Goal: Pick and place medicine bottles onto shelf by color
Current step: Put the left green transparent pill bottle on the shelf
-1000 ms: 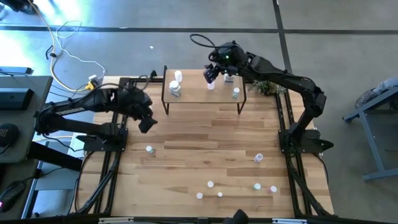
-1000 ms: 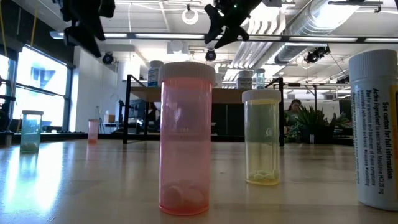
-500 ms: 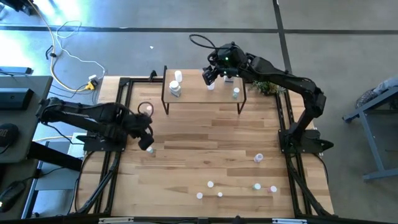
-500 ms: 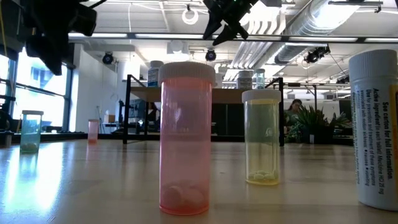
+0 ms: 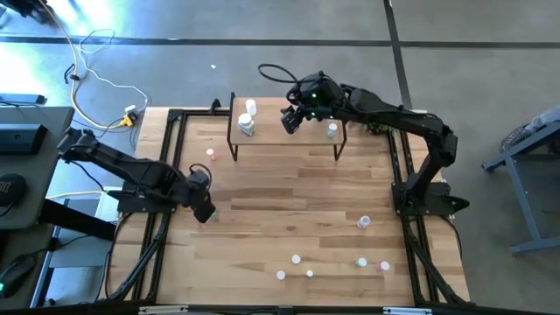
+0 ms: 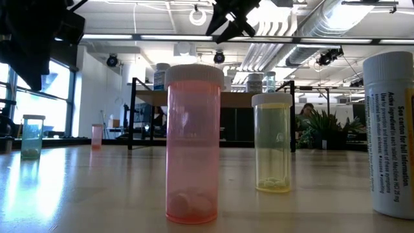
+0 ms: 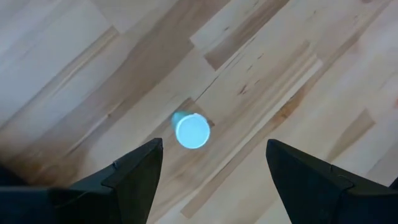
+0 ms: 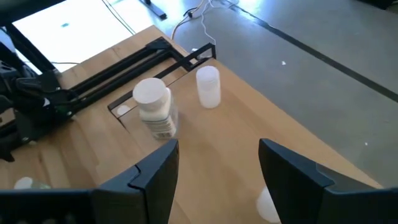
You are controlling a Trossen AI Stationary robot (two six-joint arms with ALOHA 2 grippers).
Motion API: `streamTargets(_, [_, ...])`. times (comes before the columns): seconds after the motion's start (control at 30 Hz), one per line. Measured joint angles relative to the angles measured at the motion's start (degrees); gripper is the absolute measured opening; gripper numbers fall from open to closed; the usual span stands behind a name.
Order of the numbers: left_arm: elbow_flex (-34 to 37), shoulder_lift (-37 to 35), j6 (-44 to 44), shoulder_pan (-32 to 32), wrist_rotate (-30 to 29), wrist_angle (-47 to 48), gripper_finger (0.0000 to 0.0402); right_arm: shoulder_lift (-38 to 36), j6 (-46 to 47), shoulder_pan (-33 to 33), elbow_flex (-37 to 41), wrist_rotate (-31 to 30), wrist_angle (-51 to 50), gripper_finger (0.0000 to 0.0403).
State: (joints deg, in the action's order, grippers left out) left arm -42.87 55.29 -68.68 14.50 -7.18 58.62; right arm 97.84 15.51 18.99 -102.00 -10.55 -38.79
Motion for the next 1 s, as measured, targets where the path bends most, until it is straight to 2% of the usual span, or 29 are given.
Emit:
streamTargets(0.5, [0.0, 11.8, -10.0, 2.2, -2.4, -2.3, 0.0275, 0.0, 1.2, -0.8, 0.0, 0.0, -0.1, 0.0213])
streamTargets(1.0, [0.0, 21.0, -10.7, 2.0, -2.5, -3.0, 0.0267, 0.0, 1.0, -1.1, 0.0, 0.0, -1.3, 0.0213])
